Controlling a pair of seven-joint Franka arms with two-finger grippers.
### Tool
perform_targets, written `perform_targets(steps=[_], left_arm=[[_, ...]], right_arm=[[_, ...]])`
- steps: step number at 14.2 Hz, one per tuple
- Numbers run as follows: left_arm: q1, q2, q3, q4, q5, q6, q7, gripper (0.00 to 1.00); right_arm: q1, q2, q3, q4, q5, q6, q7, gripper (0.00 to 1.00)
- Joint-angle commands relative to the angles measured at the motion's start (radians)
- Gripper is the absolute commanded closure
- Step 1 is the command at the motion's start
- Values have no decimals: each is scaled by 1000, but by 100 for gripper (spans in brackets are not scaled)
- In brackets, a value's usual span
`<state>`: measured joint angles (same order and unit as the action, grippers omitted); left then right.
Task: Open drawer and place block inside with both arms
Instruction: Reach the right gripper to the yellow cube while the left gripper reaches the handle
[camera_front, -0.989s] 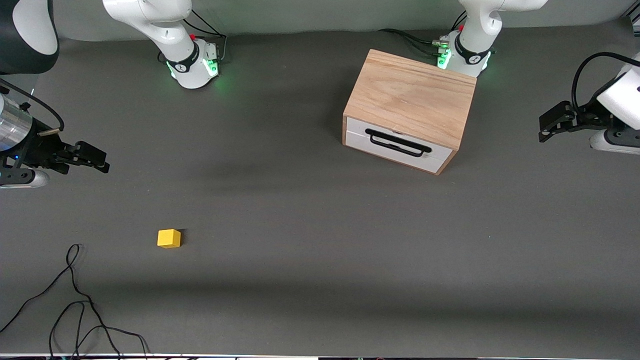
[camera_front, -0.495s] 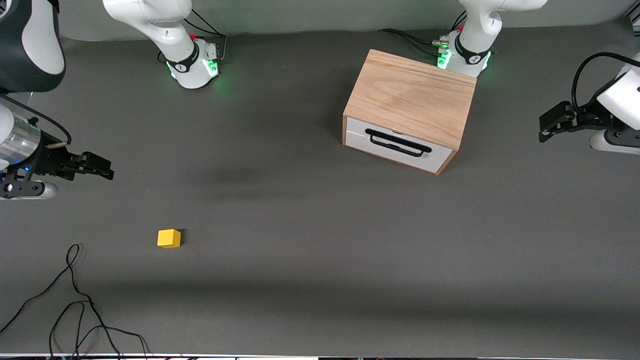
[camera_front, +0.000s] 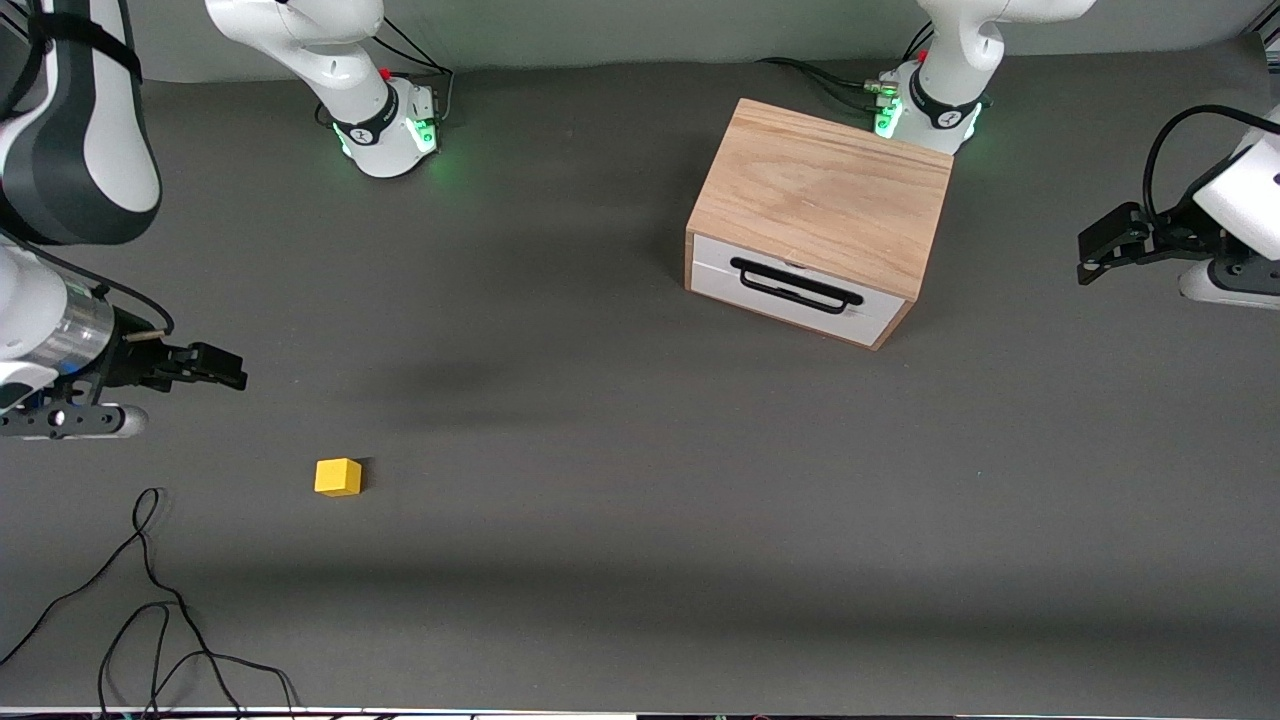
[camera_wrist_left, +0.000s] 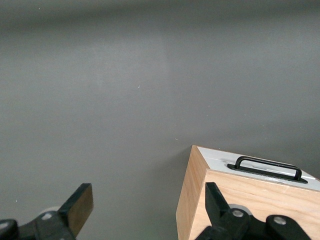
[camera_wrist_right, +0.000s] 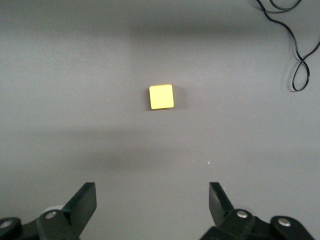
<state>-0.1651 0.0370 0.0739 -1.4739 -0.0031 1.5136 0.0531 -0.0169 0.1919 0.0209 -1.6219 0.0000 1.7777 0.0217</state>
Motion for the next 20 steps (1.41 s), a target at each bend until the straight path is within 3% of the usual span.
perform_targets(steps=[1, 8, 12, 15, 20], left_arm=[[-1, -14, -3, -11, 0, 16, -18, 0], [-11, 1, -5, -17, -32, 16, -257, 0], [-24, 47, -11, -25, -84, 14, -652, 0], [-108, 93, -11, -25, -77, 14, -928, 0], [-197, 194, -11, -48, -84, 25, -1209, 0]], right_arm=[[-6, 41, 1, 20, -3, 28, -26, 0], [-5, 159, 1, 8, -3, 195, -26, 0], [-3, 233, 1, -29, -3, 335, -26, 0], [-6, 265, 1, -30, -3, 361, -25, 0], [-8, 313, -2, -29, -2, 387, -14, 0]])
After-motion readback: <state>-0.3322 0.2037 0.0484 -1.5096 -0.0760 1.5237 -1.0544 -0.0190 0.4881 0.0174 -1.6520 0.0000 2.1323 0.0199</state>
